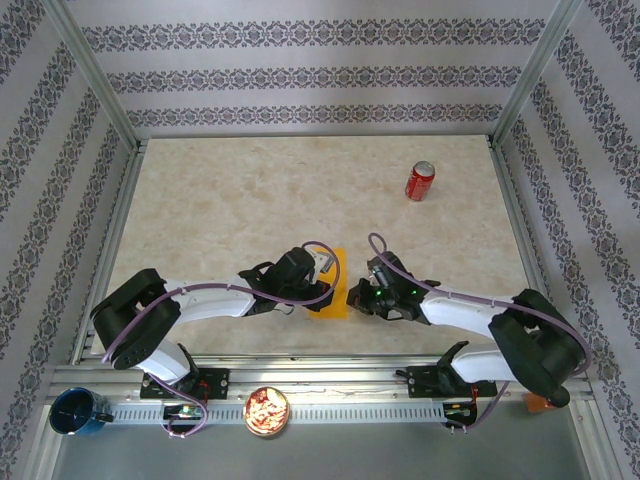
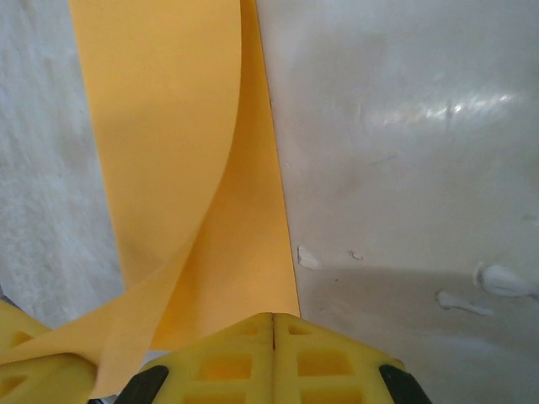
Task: Fold a paper plane with a square sheet of paper (pick it up from the middle)
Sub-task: Fold the triangle a second time at the center of the table.
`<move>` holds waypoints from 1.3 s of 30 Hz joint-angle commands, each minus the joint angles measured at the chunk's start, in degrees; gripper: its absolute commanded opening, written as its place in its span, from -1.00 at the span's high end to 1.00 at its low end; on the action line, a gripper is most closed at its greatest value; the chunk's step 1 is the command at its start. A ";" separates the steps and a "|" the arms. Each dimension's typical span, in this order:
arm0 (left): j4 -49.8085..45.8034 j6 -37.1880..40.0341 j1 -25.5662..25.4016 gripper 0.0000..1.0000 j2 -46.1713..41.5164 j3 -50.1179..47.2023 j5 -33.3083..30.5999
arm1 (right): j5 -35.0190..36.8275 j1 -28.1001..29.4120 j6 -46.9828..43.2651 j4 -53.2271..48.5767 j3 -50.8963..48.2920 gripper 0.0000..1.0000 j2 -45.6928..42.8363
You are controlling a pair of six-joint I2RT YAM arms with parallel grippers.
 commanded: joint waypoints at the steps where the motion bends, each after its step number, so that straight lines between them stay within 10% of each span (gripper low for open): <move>1: 2.35 -0.72 0.56 1.00 -0.75 -0.96 0.15 | -1.35 1.03 0.41 1.12 1.81 1.00 2.48; 39: 12.69 -9.52 4.95 1.00 7.01 -2.15 5.49 | -3.56 -1.86 -9.70 -10.24 7.65 1.00 6.70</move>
